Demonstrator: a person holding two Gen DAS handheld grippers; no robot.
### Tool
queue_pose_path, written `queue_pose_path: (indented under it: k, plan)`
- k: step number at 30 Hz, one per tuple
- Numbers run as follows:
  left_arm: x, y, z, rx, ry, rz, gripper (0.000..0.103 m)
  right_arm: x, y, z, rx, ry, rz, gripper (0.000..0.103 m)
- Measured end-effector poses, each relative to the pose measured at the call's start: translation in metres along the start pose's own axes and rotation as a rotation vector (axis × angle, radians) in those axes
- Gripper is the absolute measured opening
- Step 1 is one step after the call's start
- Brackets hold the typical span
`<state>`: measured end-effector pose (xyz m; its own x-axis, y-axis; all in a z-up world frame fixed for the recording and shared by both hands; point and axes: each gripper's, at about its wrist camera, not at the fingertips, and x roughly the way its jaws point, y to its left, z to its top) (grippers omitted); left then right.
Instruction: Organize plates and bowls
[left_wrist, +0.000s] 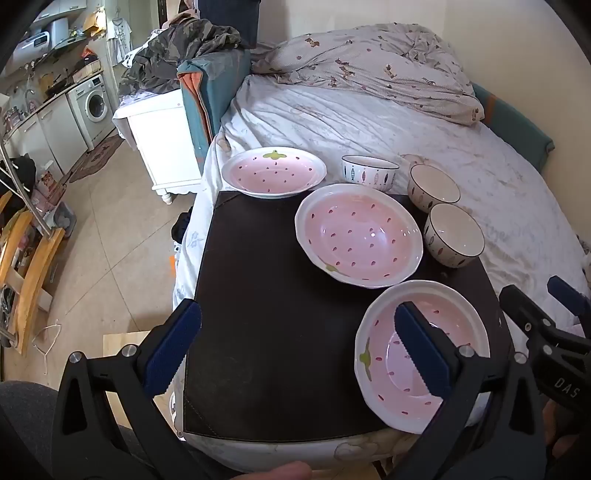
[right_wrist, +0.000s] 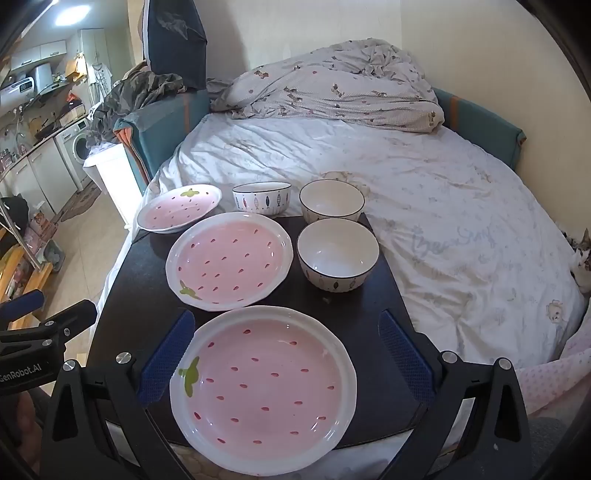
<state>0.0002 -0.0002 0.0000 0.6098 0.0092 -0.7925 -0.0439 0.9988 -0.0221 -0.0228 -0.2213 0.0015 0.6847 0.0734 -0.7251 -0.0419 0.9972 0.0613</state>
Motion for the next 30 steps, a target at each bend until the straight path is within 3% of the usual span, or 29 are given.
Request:
queue_pose_path:
  k: [30]
  plan:
    - [0.0000, 0.0009, -0.0008, -0.004, -0.008, -0.004, 0.103, 0.0000, 0.0011, 0.0005, -0.008, -0.009, -0.005, 0.102]
